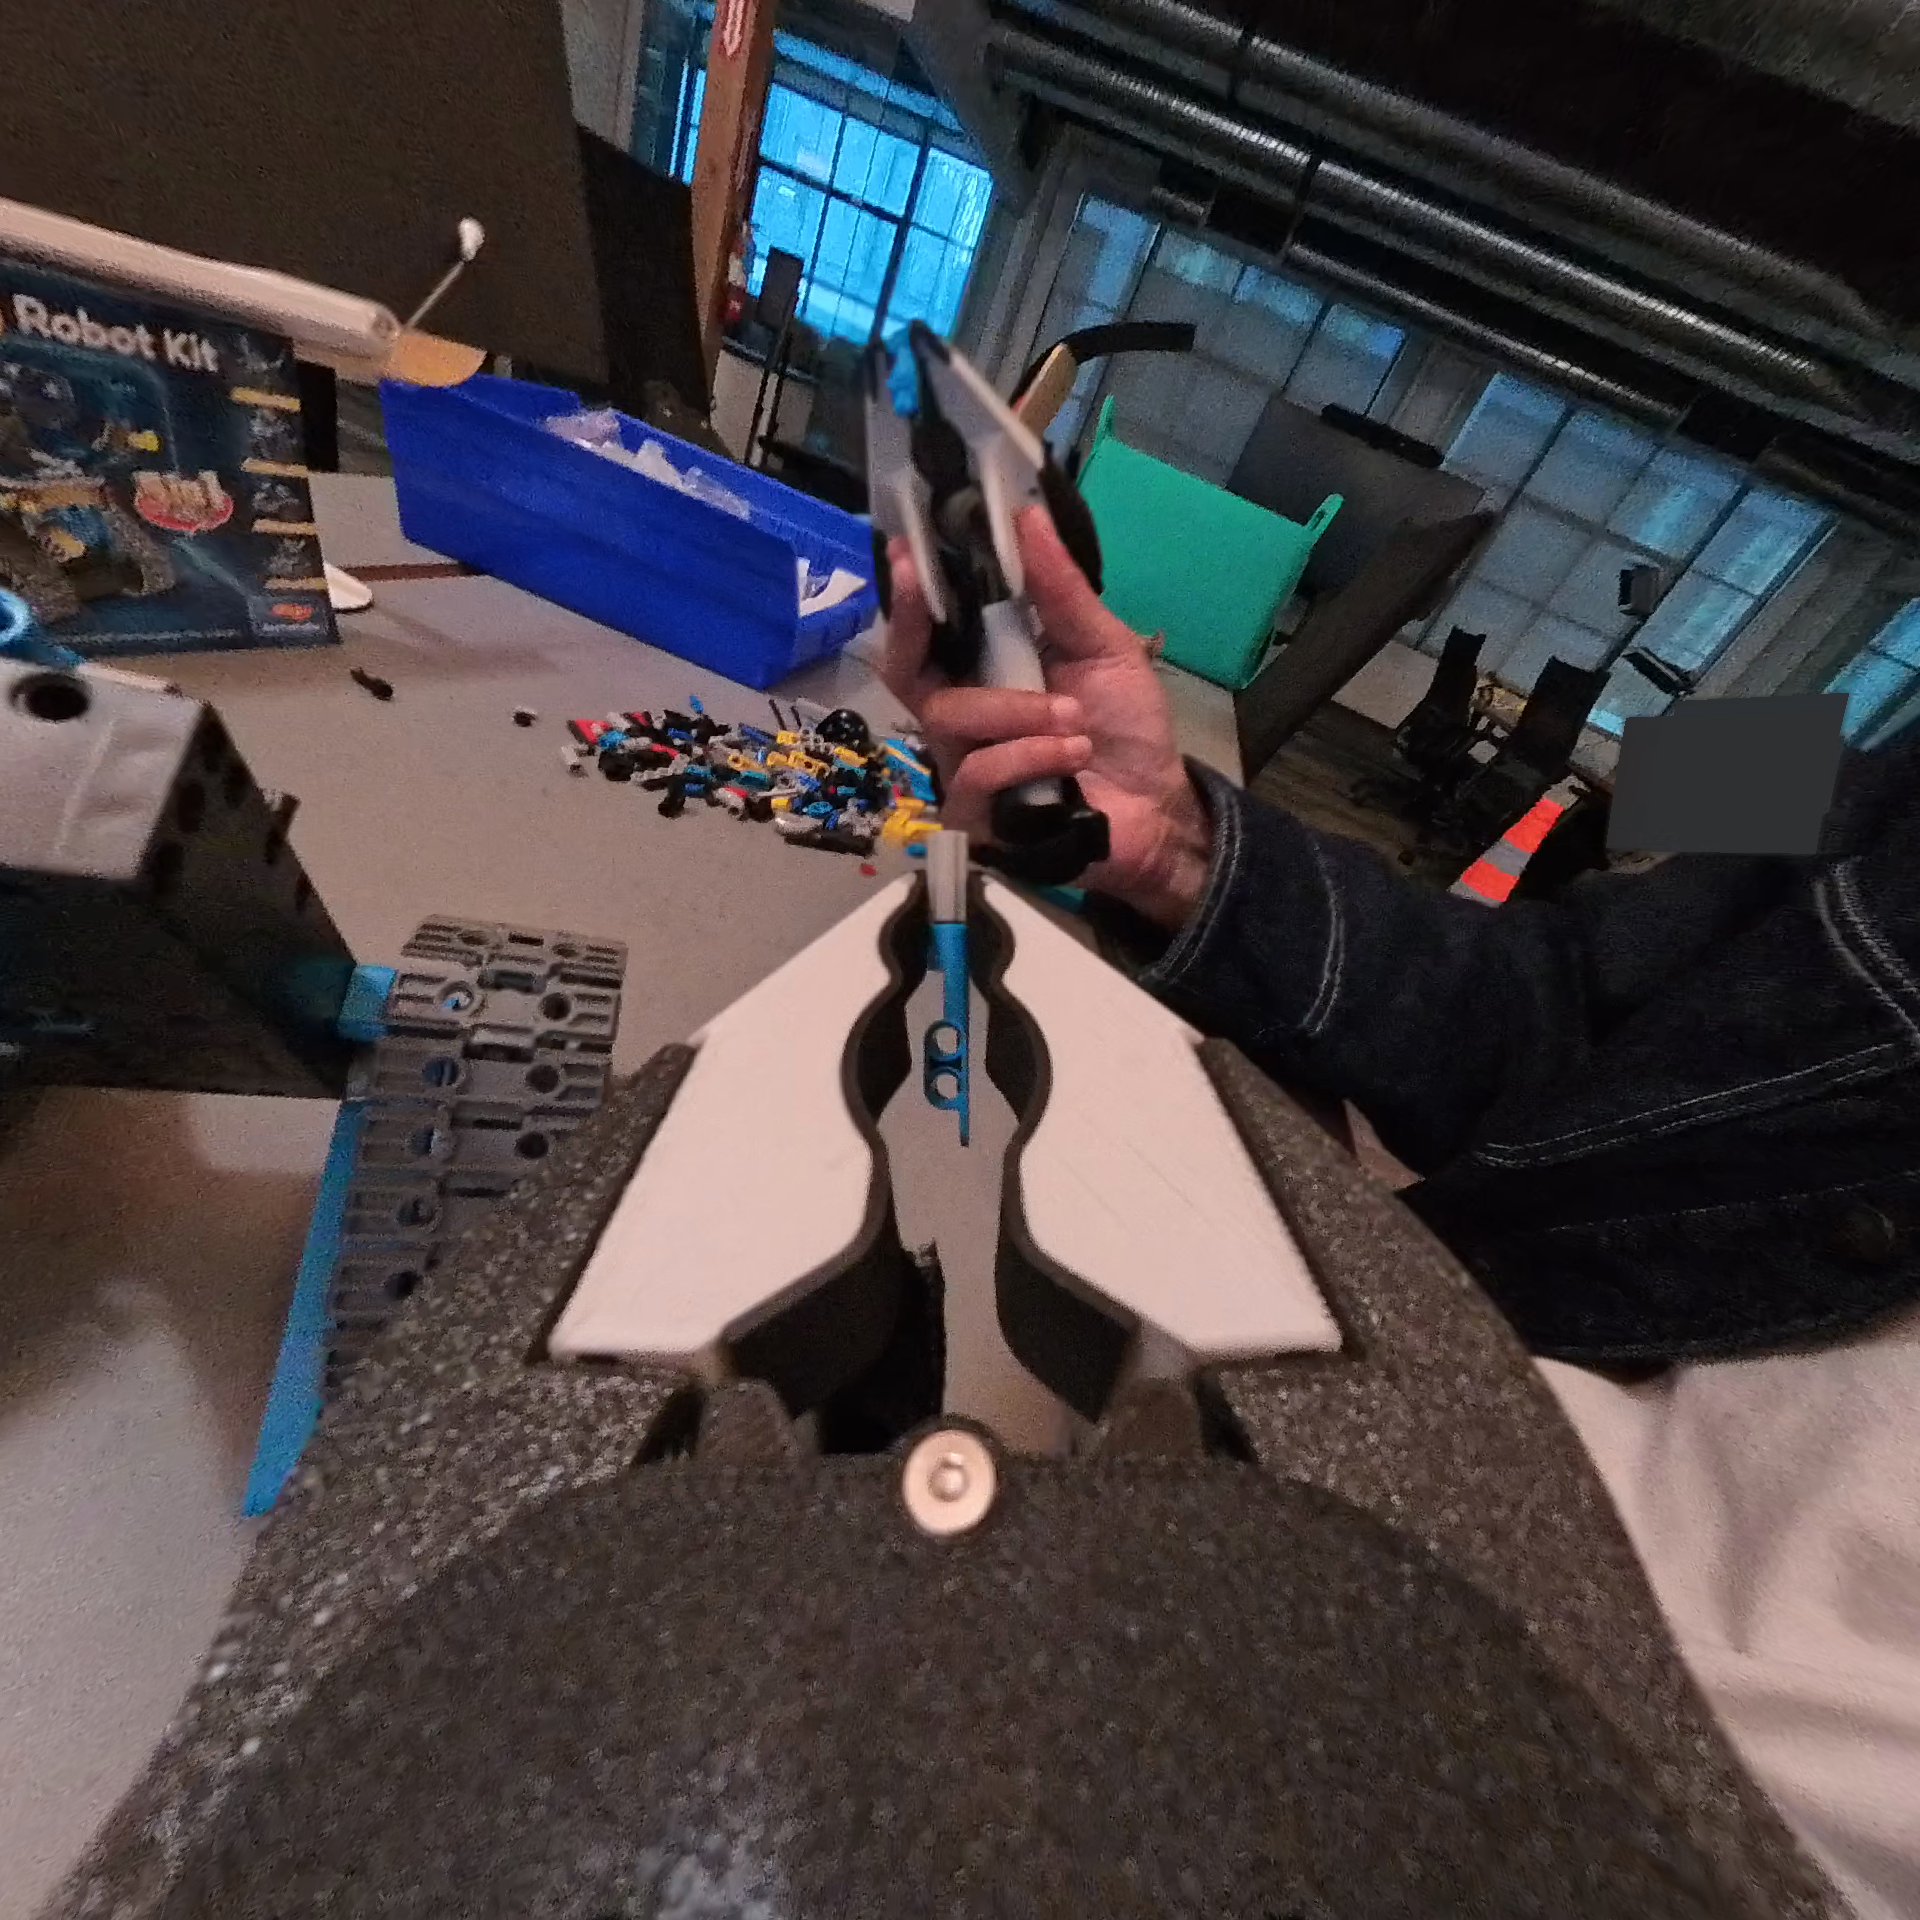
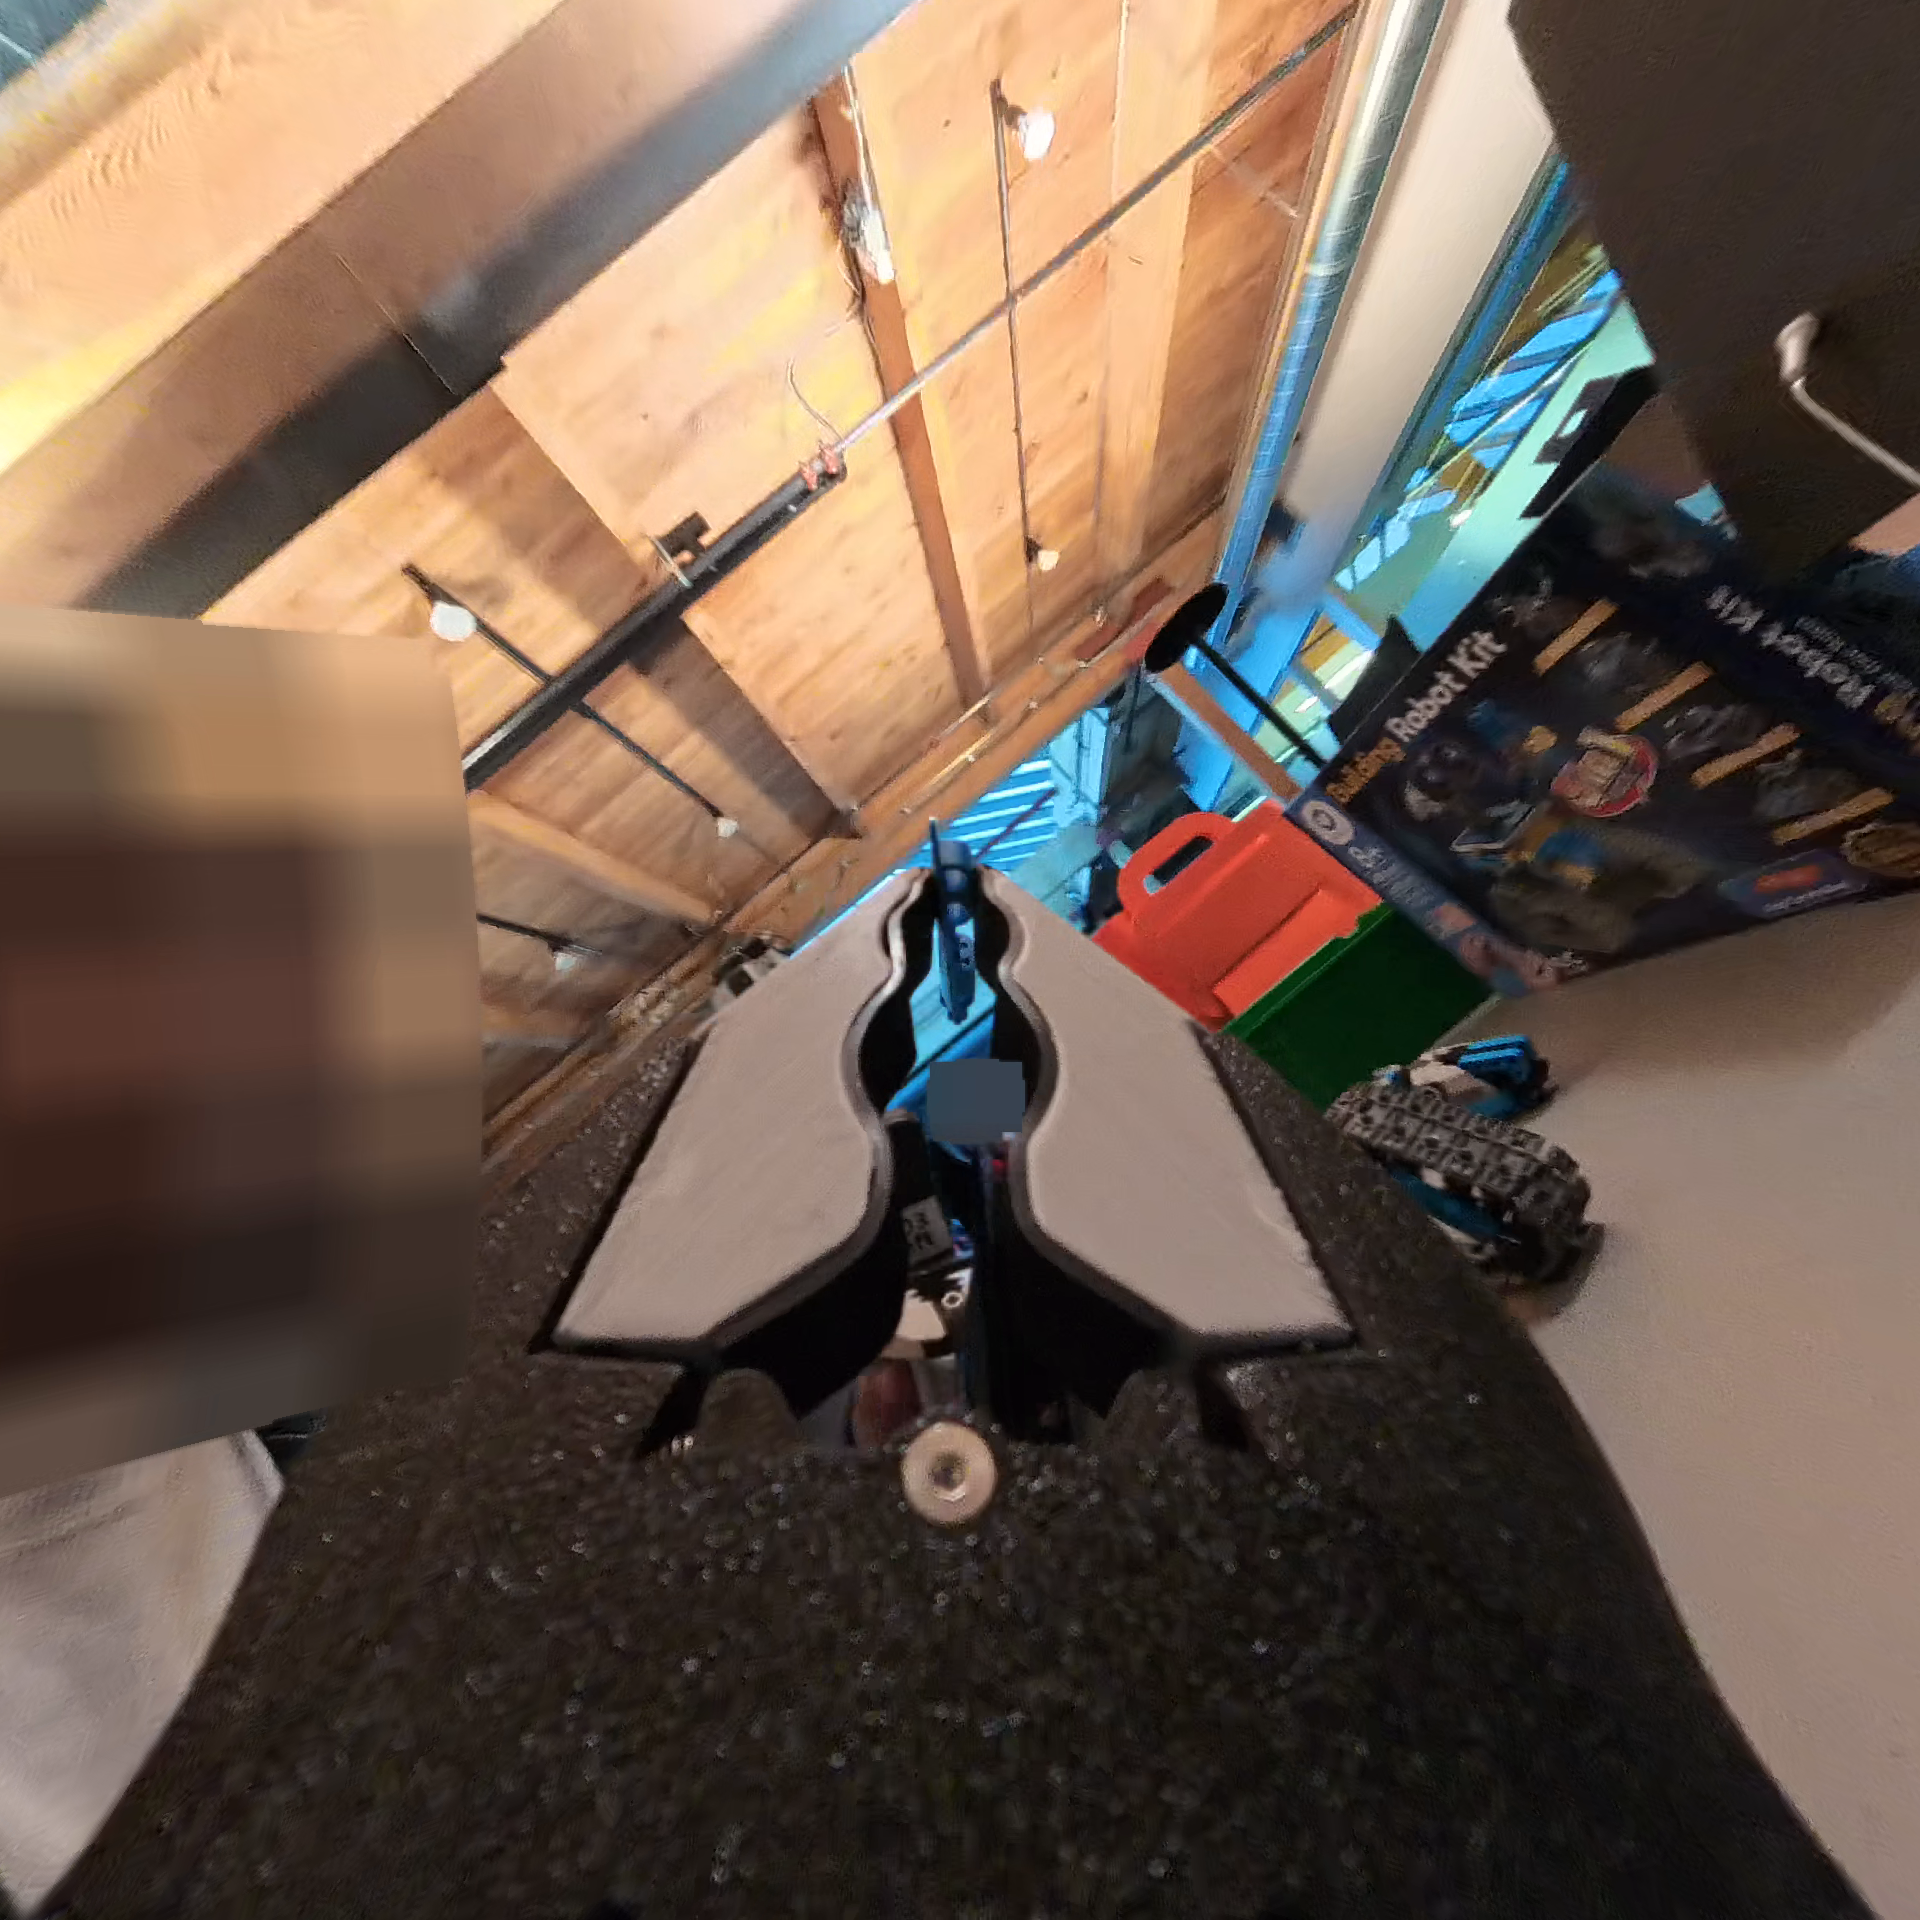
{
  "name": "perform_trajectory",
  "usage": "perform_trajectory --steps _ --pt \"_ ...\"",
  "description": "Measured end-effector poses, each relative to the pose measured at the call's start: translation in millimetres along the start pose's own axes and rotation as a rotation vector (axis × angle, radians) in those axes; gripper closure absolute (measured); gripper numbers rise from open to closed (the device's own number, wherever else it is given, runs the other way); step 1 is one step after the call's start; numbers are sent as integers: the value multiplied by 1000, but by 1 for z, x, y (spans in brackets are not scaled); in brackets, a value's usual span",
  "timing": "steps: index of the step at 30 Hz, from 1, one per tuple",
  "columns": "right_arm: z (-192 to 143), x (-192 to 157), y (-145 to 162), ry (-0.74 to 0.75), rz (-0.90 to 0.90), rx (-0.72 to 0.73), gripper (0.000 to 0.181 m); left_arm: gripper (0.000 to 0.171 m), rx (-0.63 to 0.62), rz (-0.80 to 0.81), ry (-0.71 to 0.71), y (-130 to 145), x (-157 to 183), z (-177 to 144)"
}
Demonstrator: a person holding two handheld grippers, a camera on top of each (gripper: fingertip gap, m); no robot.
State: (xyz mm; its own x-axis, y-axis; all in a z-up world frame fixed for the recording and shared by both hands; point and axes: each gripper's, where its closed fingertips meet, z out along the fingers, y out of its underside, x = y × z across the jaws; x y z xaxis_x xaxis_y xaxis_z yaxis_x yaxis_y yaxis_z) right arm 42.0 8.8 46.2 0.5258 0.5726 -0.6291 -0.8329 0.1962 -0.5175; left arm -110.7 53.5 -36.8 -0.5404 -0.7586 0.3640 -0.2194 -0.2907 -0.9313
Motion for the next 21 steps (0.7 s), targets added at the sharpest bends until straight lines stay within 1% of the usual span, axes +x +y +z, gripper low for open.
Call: perform_trajectory --steps 1,3,4,6,8,10,11,13,16,18,19,20,21 --pt "-1 3 2 13 -2 3 177 166 -14 -14 -5 3 -2 1" --pt "4 9 8 -8 82 -10 177 166 -23 -19 -40 4 -9 2" --pt "5 11 10 -11 97 -9 177 166 -42 -3 -90 7 -17 2" --pt "9 10 16 -27 122 -36 177 166 -121 80 -177 19 -28 3" --pt "14 11 31 -9 114 -94 177 166 -195 211 -199 31 -23 7" --pt "21 5 48 -34 120 -168 176 165 -246 316 -212 39 -19 12" --pt "24 3 59 -37 119 -219 178 165 -258 339 -219 41 -19 13" --pt "29 6 83 7 65 -329 175 166 -311 352 -251 50 -25 13" --pt "33 14 111 80 -30 -458 176 165 -508 342 -205 88 -25 17" --pt "33 17 123 109 -64 -512 176 165 -577 385 -202 100 -24 19" --pt "34 16 126 105 -62 -522 176 158 -601 391 -200 104 -24 20" --pt "34 16 128 109 -66 -530 176 147 -599 385 -208 104 -25 20" --pt "34 16 130 112 -72 -540 176 139 -561 359 -210 97 -25 20"
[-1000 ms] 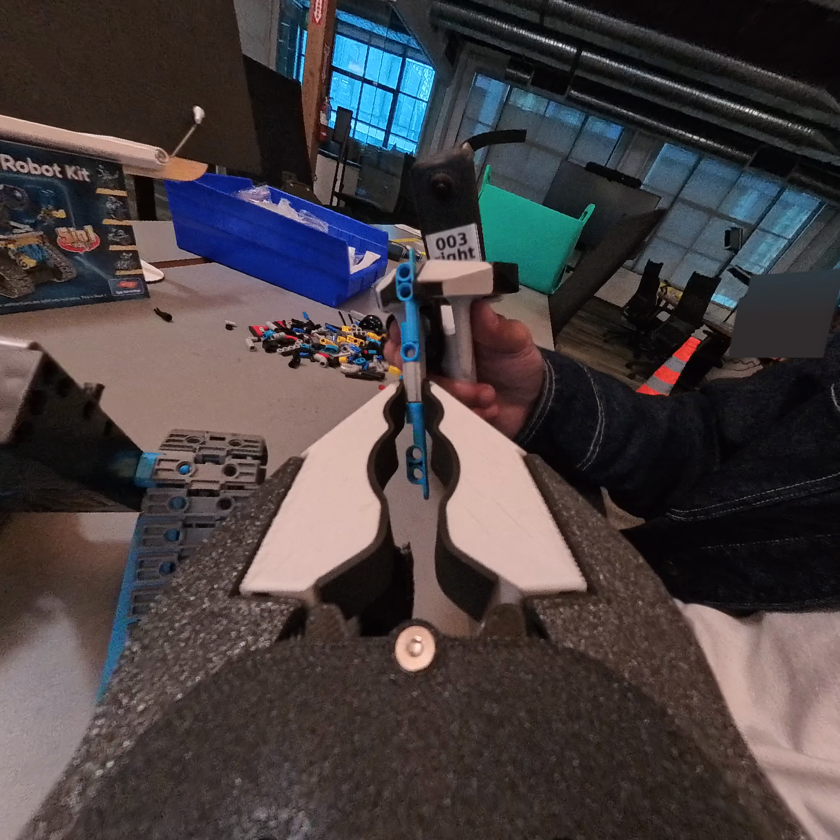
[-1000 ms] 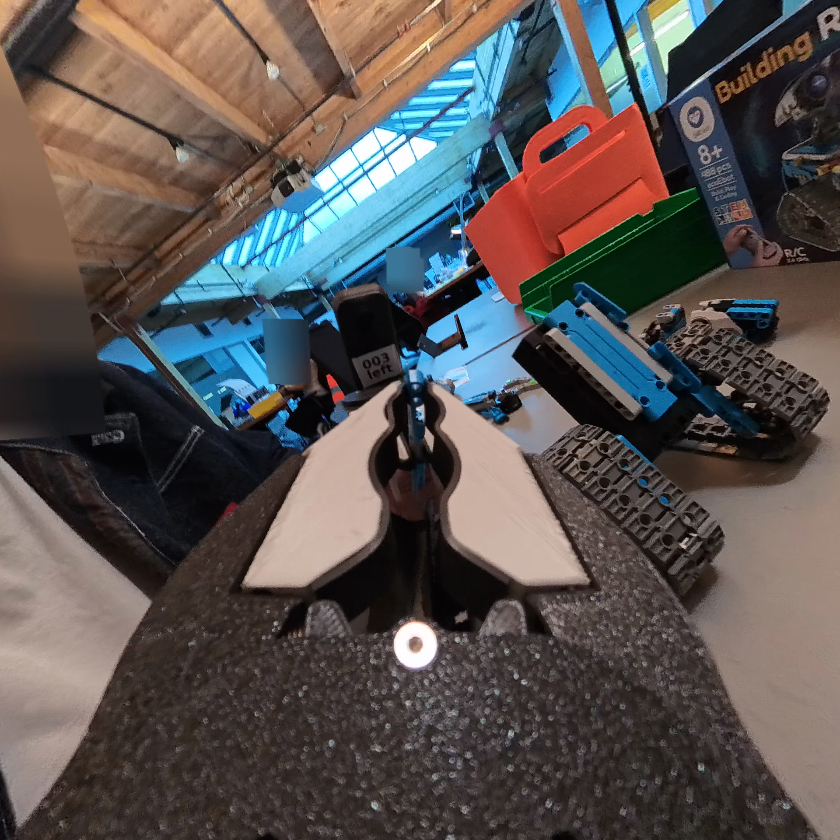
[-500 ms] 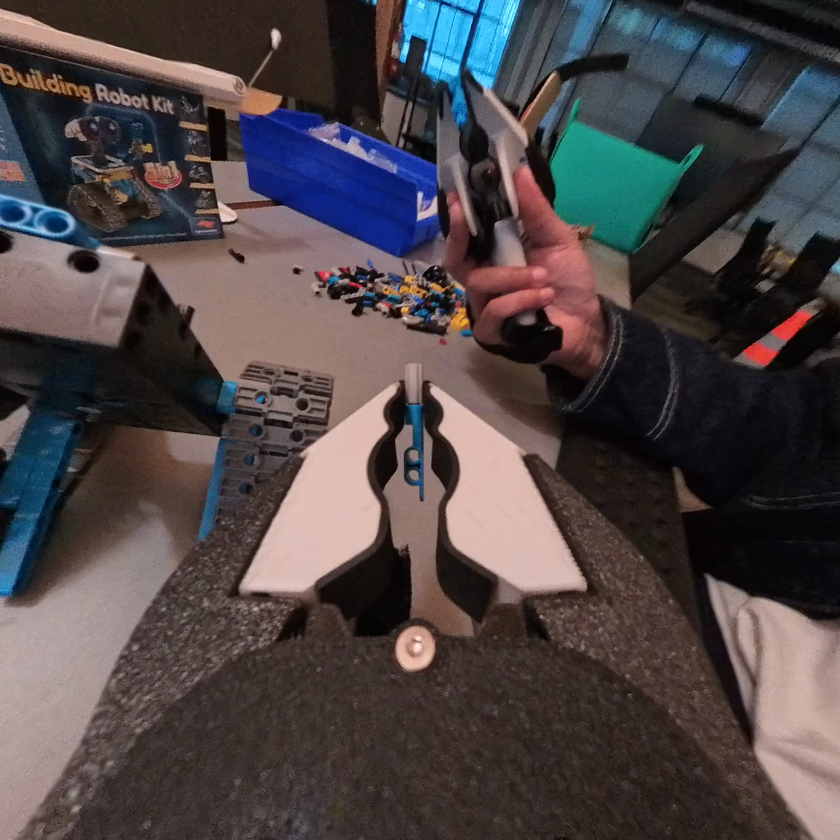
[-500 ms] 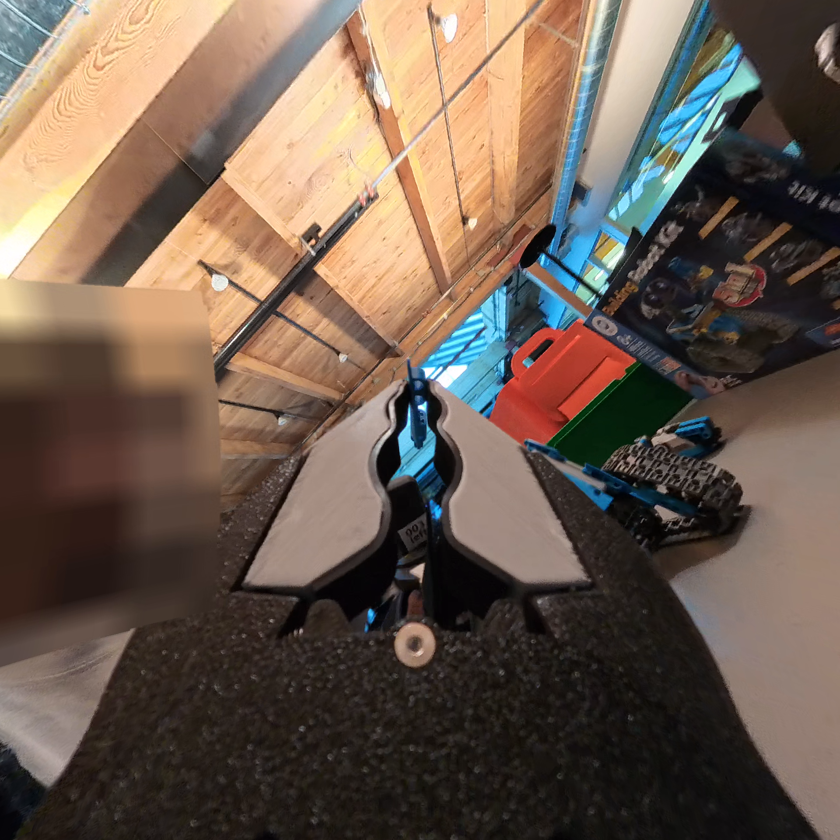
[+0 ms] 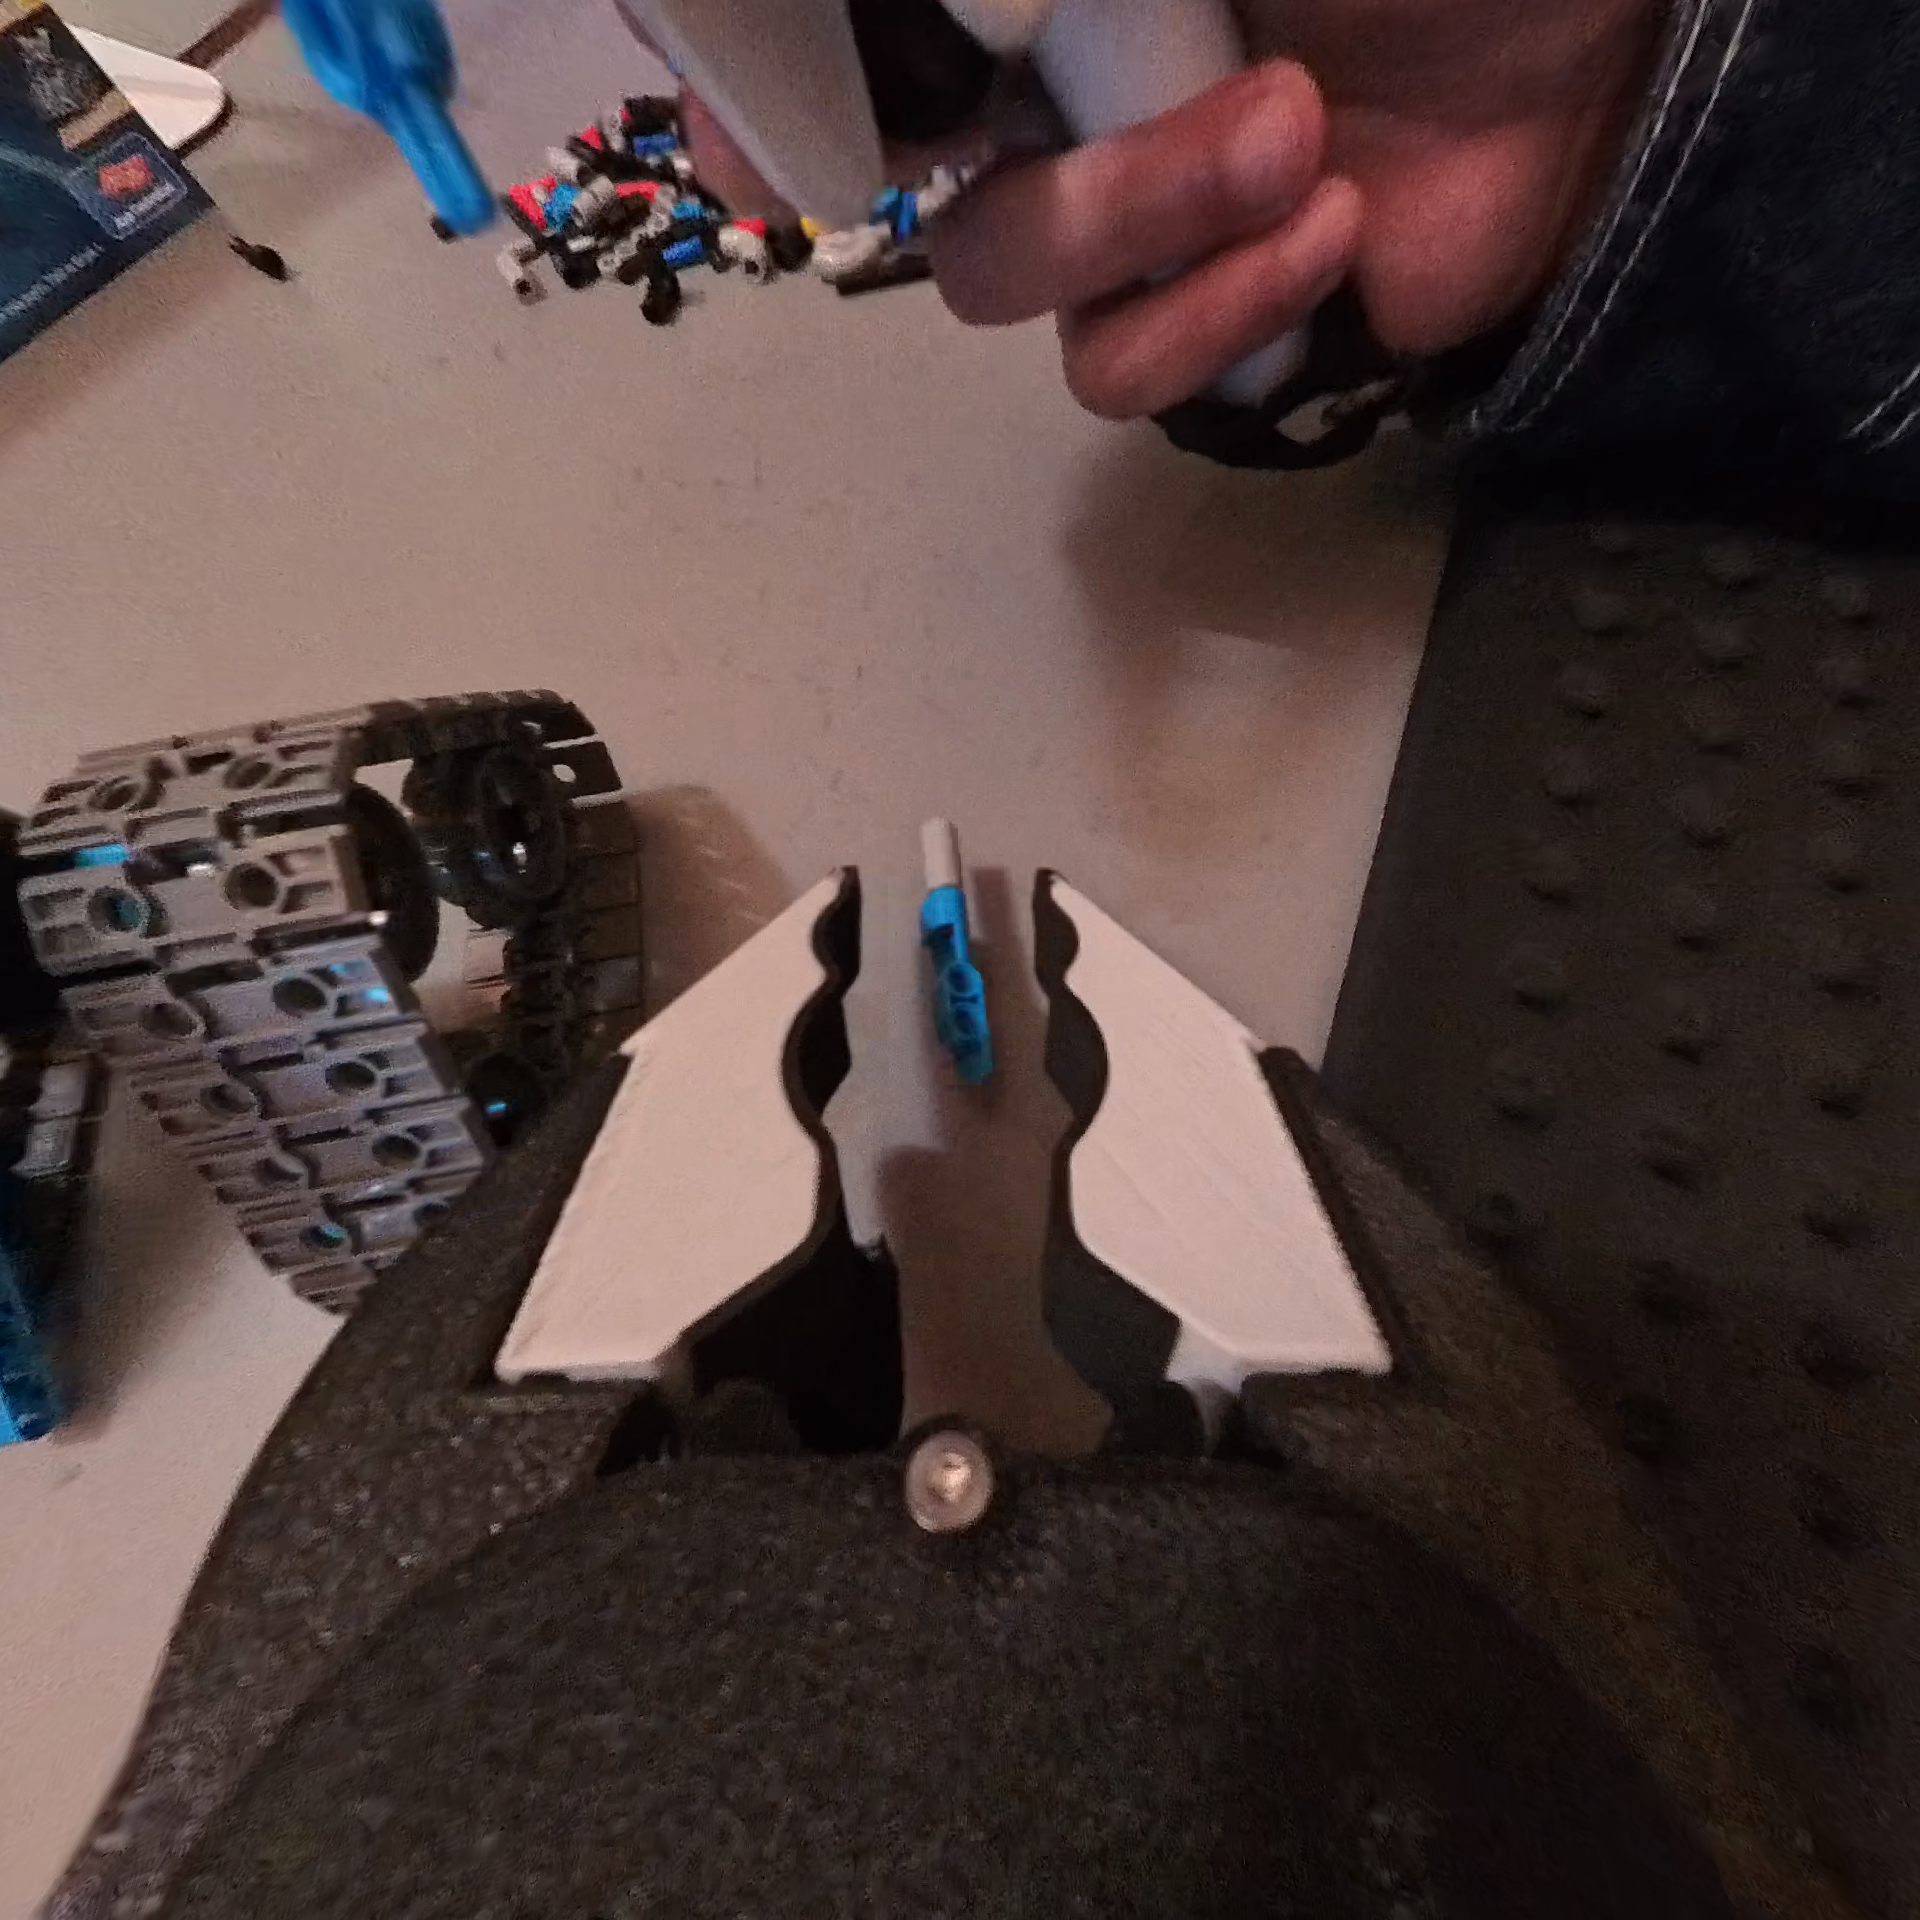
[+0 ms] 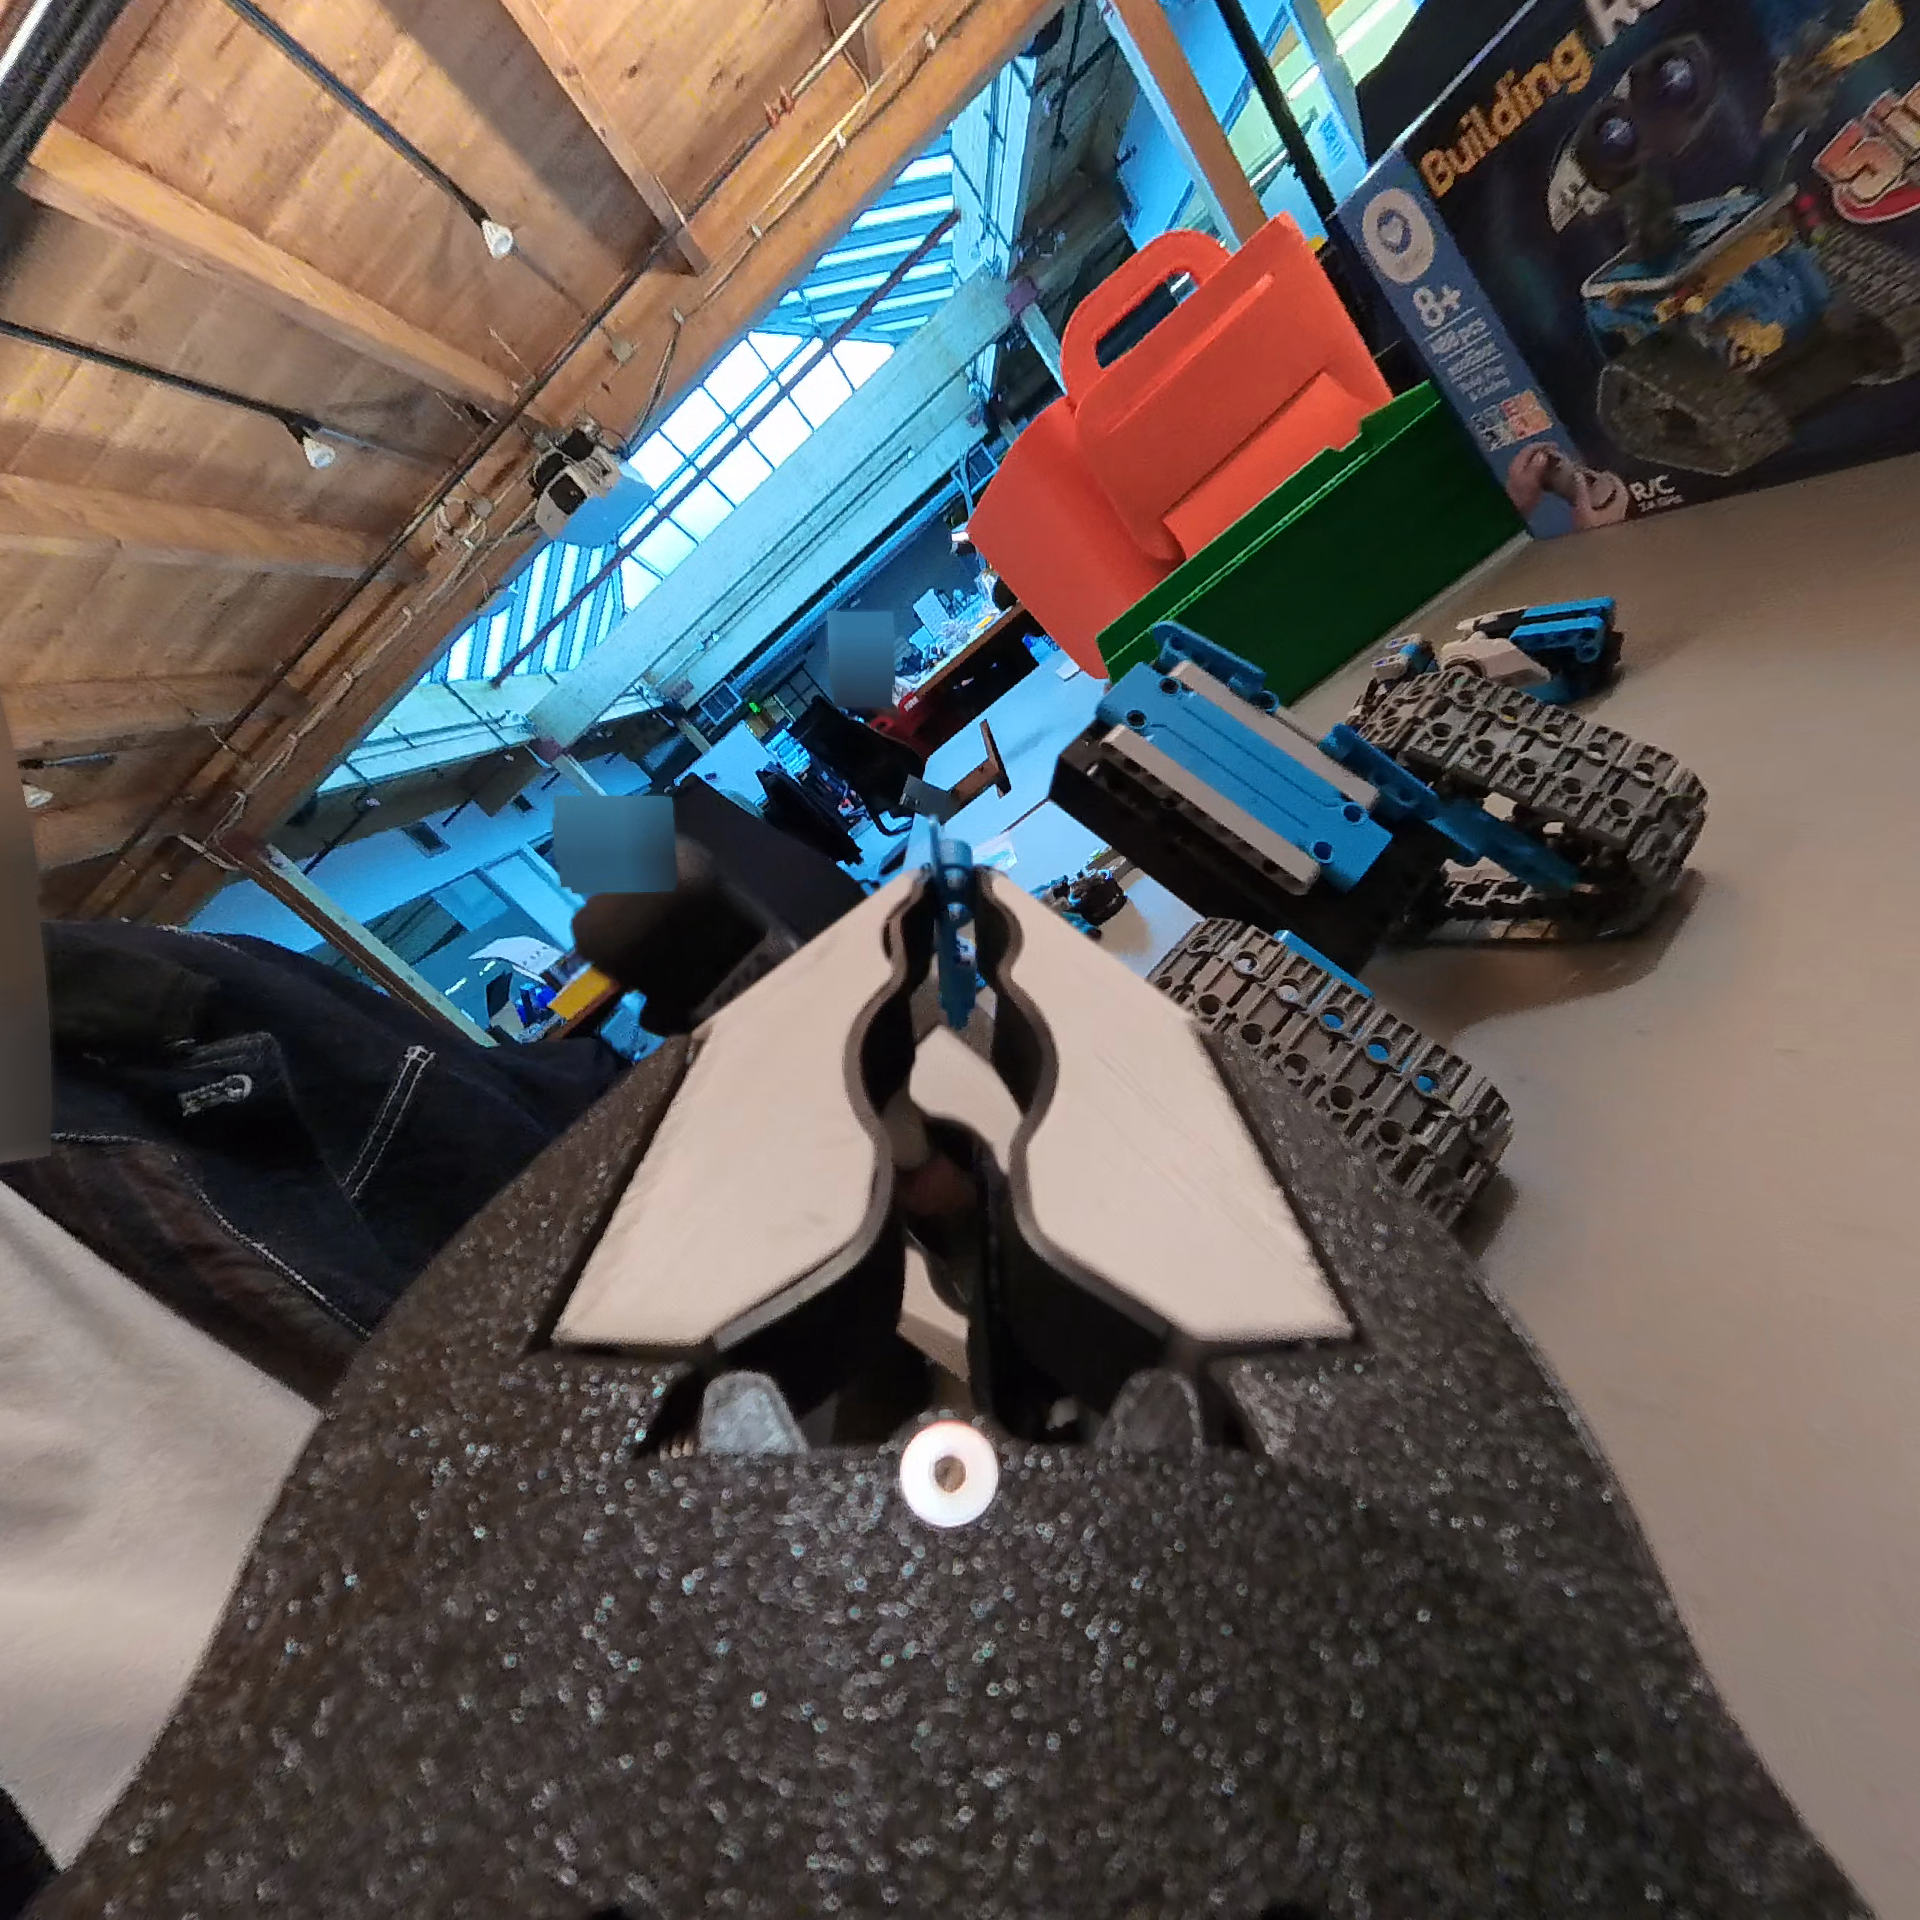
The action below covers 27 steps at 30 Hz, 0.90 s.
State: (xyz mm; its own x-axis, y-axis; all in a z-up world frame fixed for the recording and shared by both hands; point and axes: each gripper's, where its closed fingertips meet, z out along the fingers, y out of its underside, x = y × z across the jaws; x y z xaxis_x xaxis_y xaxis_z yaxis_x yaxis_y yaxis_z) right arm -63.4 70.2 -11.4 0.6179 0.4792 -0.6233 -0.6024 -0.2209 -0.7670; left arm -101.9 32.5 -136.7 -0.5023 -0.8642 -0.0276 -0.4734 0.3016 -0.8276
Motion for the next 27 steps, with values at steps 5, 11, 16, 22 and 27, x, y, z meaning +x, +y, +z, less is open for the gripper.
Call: perform_trajectory --steps 5,11,16,22,27 --pt "9 -11 19 -38 -44 -114 176 136 412 -311 185 -60 -9 -46" --pt "20 -18 45 -42 -124 -244 177 153 485 -387 278 -67 -8 -58" --pt "20 -24 38 -66 -105 -199 178 165 535 -386 271 -71 -12 -65" --pt "22 -23 21 -43 -74 -63 179 165 607 -432 238 -80 -23 -72" --pt "-54 -15 -81 -82 31 532 176 166 550 -470 235 -65 -25 -68"
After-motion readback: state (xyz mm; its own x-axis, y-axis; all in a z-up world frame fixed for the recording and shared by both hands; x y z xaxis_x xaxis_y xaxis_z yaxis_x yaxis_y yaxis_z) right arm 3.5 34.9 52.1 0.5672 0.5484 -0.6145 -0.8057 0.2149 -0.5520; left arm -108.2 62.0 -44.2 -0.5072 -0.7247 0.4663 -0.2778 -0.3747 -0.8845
